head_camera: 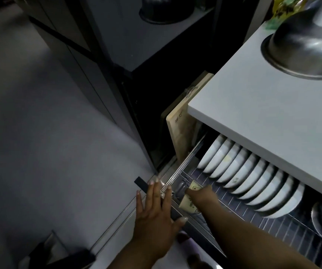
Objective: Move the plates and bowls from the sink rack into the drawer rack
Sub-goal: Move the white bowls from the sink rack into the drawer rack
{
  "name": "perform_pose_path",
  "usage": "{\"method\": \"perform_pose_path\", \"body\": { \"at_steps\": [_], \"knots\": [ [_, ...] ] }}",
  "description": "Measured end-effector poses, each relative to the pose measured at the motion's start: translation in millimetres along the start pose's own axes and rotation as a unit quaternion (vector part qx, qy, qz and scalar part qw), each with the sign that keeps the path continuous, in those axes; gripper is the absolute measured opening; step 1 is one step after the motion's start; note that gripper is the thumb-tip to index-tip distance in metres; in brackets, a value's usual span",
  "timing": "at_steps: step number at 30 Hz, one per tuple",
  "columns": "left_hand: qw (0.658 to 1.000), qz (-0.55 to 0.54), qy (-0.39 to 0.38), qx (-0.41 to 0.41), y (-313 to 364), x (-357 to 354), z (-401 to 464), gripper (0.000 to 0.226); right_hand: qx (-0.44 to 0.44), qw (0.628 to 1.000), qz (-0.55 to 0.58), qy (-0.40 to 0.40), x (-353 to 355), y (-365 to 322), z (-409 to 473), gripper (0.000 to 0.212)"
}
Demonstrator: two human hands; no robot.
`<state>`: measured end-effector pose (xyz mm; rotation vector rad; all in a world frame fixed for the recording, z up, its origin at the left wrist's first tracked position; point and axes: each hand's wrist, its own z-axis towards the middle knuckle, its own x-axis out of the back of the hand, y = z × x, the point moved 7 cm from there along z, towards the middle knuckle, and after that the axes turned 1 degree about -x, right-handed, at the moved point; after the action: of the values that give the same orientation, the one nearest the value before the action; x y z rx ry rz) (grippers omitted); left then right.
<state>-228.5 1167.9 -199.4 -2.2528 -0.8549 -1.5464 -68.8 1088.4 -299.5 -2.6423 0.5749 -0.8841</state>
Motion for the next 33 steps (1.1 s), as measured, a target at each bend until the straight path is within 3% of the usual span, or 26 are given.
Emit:
{"method": "perform_pose_path", "body": {
  "at_steps": [8, 15, 18, 21, 28, 33],
  "knots": [
    [1.000, -0.002, 0.015, -0.002, -3, 2, 0, 0.079, 0.000, 0.999, 0.012, -0.039, -30, -1, 24, 0.075],
    [1.000, -0.001, -0.030, -0.007, -1, 3, -1, 0.077, 0.067, 0.995, -0.055, -0.055, 5, -20, -8, 0.035],
    [1.000, 0.000, -0.005, -0.031, 7, 22, -6, 0.075, 0.120, 0.991, -0.051, -0.035, 31, -22, -31, 0.044],
    [0.998, -0.040, -0.039, -0.024, 15, 30, -16, 0.073, 0.160, 0.987, -0.004, -0.011, 61, -18, -66, 0.033],
    [0.991, -0.117, 0.054, -0.043, 58, 73, -56, 0.065, 0.219, 0.969, 0.078, 0.079, 132, 14, -144, 0.017],
    [0.966, -0.226, 0.090, -0.093, 99, 95, -81, 0.062, 0.248, 0.948, 0.149, 0.136, 179, 61, -199, 0.013]
  ]
}}
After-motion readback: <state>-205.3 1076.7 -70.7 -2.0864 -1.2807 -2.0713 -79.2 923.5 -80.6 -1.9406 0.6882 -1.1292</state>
